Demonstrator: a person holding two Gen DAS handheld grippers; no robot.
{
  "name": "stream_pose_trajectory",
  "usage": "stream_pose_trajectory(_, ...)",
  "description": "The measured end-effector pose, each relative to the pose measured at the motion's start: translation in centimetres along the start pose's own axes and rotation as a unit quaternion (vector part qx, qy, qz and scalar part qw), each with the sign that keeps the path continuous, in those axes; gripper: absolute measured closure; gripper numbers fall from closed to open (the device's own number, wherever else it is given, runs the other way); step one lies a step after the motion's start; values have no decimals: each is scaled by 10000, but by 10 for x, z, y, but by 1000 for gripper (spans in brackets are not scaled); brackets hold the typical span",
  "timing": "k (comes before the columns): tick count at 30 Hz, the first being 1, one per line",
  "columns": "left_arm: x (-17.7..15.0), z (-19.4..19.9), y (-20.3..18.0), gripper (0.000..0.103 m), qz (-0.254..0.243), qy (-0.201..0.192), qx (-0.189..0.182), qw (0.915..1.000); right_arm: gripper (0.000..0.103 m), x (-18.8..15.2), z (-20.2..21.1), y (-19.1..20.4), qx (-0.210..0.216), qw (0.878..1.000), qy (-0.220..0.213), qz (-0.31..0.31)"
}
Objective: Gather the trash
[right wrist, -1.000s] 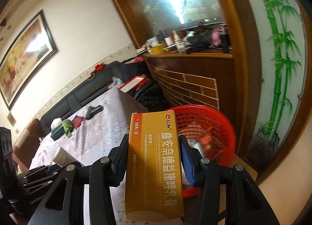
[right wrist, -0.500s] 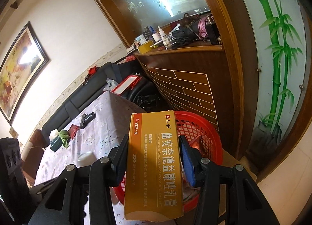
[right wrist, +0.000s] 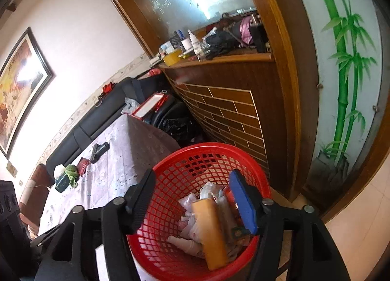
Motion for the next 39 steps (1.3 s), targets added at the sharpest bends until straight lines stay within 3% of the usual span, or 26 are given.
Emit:
stream_pose_trajectory(5,-22,44,12,17,-166,-385,503,9979,9,-16,34,23,-601,9953,-540,531)
stream_pose_trajectory(8,-39,69,19,11,-196,-499,642,9965,1,-36,56,41,-1332,9821,-986,901)
stream_pose_trajectory(14,-82,112,39,4,-243,-589,1338,9890,0,-80,89,62,-1705,9695,-1362,1116)
stream_pose_trajectory(18,-117,143,55,2,-214,-697,2218,9723,0,-110,102,74,-1868,9624,-1476,1305)
stream_pose_trajectory(21,-136,156,62,0,-238,-583,2584,9640,0,-131,113,79,-1808,9628,-1592,1224)
stream_pose_trajectory(25,-157,168,70,0,-90,-328,2629,9642,0,-152,118,88,-1625,9670,-1574,1173)
stream_pose_trajectory(30,-175,179,75,0,193,-301,2588,9653,0,-169,117,102,-1574,9657,-1512,1406)
stream_pose_trajectory(33,-175,175,69,0,72,-285,2688,9627,0,-173,118,106,-1536,9648,-1540,1476)
stream_pose_trajectory(36,-175,167,70,0,113,-207,2467,9688,0,-176,116,107,-1572,9628,-1551,1557)
stream_pose_trajectory(39,-176,163,70,0,157,-196,2515,9675,0,-176,116,105,-1584,9627,-1563,1539)
Point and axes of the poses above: each gripper's, at about its wrist camera, not at the fingertips, and z roughly against the way its jaws point, y to its left, x to its top, the point moved 3 cm from there along -z, roughly the way its jaws point, and after that the axes turned 8 degrees about -z, right-handed, at the moved point
